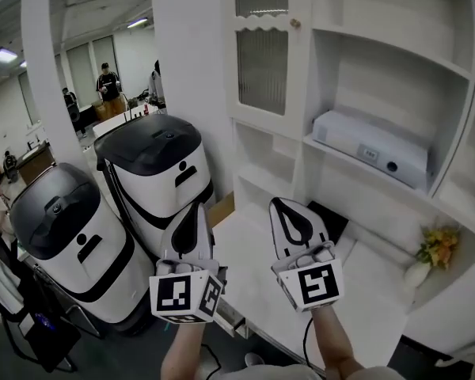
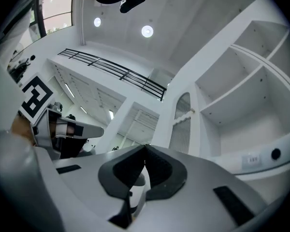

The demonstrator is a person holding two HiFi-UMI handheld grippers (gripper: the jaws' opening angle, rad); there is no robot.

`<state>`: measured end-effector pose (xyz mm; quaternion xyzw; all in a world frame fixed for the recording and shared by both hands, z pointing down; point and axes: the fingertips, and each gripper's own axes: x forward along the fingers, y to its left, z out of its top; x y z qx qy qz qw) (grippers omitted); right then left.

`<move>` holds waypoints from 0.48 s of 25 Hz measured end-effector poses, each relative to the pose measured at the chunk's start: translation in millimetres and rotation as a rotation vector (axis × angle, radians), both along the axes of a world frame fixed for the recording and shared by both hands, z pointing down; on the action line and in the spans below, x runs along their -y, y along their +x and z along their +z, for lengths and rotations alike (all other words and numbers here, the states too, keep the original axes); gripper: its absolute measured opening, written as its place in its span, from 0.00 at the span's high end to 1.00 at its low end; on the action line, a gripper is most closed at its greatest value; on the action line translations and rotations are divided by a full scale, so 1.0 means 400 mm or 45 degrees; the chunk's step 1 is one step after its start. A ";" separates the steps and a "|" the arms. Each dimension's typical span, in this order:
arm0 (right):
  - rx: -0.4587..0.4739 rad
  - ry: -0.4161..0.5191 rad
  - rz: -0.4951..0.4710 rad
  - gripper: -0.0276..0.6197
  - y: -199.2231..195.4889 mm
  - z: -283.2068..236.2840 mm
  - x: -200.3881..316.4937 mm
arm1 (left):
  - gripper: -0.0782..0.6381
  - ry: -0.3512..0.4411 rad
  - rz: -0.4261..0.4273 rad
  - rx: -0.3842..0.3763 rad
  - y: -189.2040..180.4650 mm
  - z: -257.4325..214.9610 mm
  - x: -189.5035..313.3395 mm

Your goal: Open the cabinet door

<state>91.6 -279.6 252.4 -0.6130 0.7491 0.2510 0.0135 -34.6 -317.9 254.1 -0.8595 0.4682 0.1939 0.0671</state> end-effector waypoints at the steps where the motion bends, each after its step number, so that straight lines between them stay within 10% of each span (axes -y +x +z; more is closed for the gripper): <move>1: -0.020 0.044 0.018 0.96 0.014 -0.038 0.013 | 0.88 0.032 0.010 -0.012 0.013 -0.037 0.015; 12: -0.188 0.310 0.204 0.95 0.151 -0.356 0.122 | 0.88 0.275 0.014 0.156 0.221 -0.305 0.179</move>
